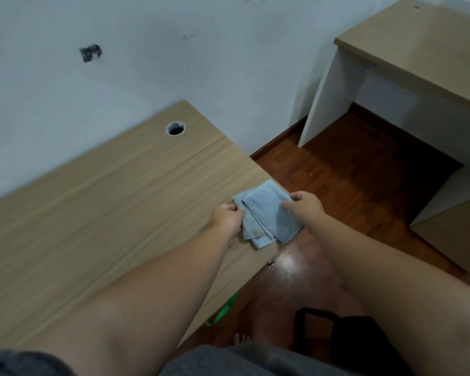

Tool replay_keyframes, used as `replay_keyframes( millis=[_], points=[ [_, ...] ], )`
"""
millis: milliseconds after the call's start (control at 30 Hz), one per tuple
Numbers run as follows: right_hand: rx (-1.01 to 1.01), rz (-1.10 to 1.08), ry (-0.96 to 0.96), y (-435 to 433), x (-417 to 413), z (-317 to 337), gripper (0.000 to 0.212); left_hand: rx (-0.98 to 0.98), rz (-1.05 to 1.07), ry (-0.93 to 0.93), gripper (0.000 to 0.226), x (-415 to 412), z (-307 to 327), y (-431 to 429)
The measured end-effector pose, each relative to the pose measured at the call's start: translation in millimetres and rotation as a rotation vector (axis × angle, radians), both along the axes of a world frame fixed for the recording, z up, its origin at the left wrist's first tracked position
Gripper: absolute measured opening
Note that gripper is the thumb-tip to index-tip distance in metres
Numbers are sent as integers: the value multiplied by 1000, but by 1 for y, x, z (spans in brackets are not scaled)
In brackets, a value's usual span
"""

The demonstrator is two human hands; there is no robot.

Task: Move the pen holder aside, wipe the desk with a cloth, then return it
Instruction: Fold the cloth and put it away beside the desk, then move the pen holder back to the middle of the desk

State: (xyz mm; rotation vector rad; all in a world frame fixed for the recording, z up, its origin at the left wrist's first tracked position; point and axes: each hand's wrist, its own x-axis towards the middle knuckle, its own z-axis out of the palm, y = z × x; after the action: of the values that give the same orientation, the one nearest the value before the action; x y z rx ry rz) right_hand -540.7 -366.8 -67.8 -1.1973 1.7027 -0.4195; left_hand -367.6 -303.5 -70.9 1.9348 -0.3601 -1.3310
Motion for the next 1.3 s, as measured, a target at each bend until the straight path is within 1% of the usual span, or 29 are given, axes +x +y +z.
replay_keyframes(
  millis=[33, 133, 200, 233, 300, 333, 400, 433, 467, 500, 567, 600, 633, 667, 733, 767, 833, 867, 900, 933, 1000, 1067, 1133, 1200, 1300],
  points=[
    [-11, 7, 11, 1, 0, -2, 11, 9, -12, -25, 28, 0, -1, 1],
    [-67, 56, 63, 6, -1, -5, 33, 37, -47, -67, 25, 1, -1, 7],
    [-94, 85, 99, 8, -1, -5, 40, 54, -80, -102, 20, 4, 0, 11],
    [-106, 100, 124, 9, 0, -4, 40, 54, -95, -120, 15, 7, 2, 14],
    [-155, 121, 232, 12, 2, -2, 37, 36, -111, -158, 4, 13, 4, 19],
    [-184, 124, 280, 15, 4, 0, 38, 17, -115, -188, 6, 17, 5, 22],
    [-271, 132, 305, 22, 12, 5, 36, -25, -132, -262, 20, 27, 11, 30],
    [-321, 149, 286, 27, 18, 6, 29, -41, -154, -305, 27, 31, 14, 35],
    [-358, 163, 261, 32, 29, 11, 17, -57, -170, -349, 31, 39, 18, 40],
    [-373, 187, 229, 36, 39, 14, 6, -69, -192, -390, 32, 45, 21, 45],
    [-394, 266, 155, 45, 68, 22, 40, -89, -206, -464, 26, 63, 28, 55],
    [-382, 293, 105, 49, 81, 27, 49, -102, -200, -484, 24, 72, 31, 60],
    [-373, 336, 82, 55, 99, 33, 50, -114, -193, -508, 26, 86, 34, 69],
    [-352, 376, 74, 59, 115, 37, 42, -123, -206, -545, 32, 98, 37, 78],
    [-313, 476, 76, 69, 147, 45, 14, -105, -212, -660, 38, 124, 40, 100],
    [-302, 532, 87, 76, 166, 49, 14, -90, -184, -706, 35, 139, 42, 115],
    [-308, 610, 100, 94, 203, 55, 33, -42, -138, -774, 25, 172, 45, 146],
    [-311, 633, 86, 102, 219, 59, 40, -10, -128, -789, 22, 186, 47, 161],
    [-314, 671, 60, 113, 238, 62, 42, 21, -101, -794, 24, 202, 49, 179],
    [-306, 707, 32, 122, 254, 64, 36, 39, -69, -791, 27, 216, 51, 196],
    [-265, 774, -53, 141, 284, 68, 17, 32, 0, -770, 29, 241, 57, 229],
    [-208, 838, -158, 165, 321, 70, 24, 37, 44, -751, 34, 270, 66, 270],
    [-177, 909, -210, 191, 357, 73, 33, 77, 101, -759, 43, 299, 74, 310],
    [-170, 969, -210, 213, 391, 72, 37, 128, 180, -773, 50, 328, 80, 346],
    [-194, 1059, -165, 252, 445, 73, 40, 178, 285, -737, 50, 376, 90, 399]
  ],
)
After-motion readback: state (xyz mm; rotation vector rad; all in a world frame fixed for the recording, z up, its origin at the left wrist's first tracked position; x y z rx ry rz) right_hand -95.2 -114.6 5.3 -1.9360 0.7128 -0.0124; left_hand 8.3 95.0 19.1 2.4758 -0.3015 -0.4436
